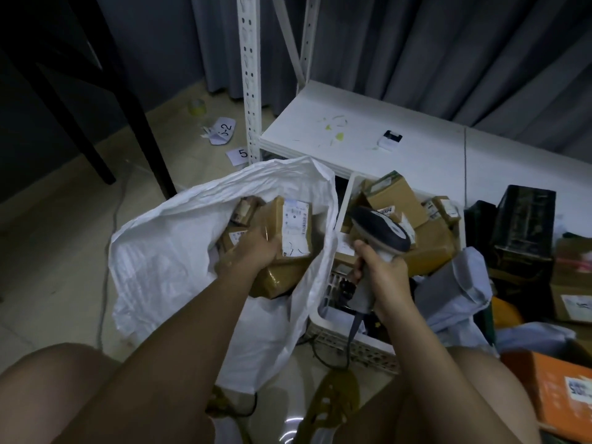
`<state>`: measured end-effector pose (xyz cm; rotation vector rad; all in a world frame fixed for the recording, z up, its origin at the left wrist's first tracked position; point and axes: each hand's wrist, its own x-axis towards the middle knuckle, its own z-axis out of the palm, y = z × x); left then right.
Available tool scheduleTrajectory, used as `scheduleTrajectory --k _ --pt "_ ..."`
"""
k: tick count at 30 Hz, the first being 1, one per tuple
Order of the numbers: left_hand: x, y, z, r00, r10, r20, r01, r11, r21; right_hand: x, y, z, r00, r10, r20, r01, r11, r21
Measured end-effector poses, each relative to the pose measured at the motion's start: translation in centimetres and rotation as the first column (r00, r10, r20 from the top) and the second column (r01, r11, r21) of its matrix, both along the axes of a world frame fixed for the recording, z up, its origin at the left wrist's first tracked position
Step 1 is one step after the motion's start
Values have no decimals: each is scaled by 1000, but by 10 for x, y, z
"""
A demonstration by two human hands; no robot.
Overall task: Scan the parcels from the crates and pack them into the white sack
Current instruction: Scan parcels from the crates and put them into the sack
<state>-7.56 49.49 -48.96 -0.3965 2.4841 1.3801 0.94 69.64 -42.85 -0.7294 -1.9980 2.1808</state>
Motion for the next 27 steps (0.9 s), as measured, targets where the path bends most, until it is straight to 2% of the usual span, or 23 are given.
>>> scheduleTrajectory --k 3,6,11,15,18,21,24,27 --pt "-5 13 1 986 -165 25 167 981 -96 -7 14 -3 1000 -20 12 20 1000 19" --pt "-4 27 8 974 -186 -128 184 983 -24 -12 30 -5 999 -29 18 28 999 21" --pt "7 57 37 899 -155 -409 145 988 -56 -22 69 -3 996 -85 28 83 994 69" --pt "7 104 69 843 -211 -495 229 973 -26 -31 103 7 977 -212 26 210 976 60" --pt "-7 152 74 848 -301 -437 328 945 -16 -34 128 9 959 -279 58 274 958 83" --pt "-31 197 54 892 -343 -296 356 934 -10 -35 146 -2 940 -324 102 315 944 95" --pt "-56 227 17 955 -283 -85 290 954 77 -40 159 -13 935 -332 124 327 943 59" --pt "-77 247 -18 982 -190 17 186 973 136 -49 169 -23 925 -350 144 350 936 30"
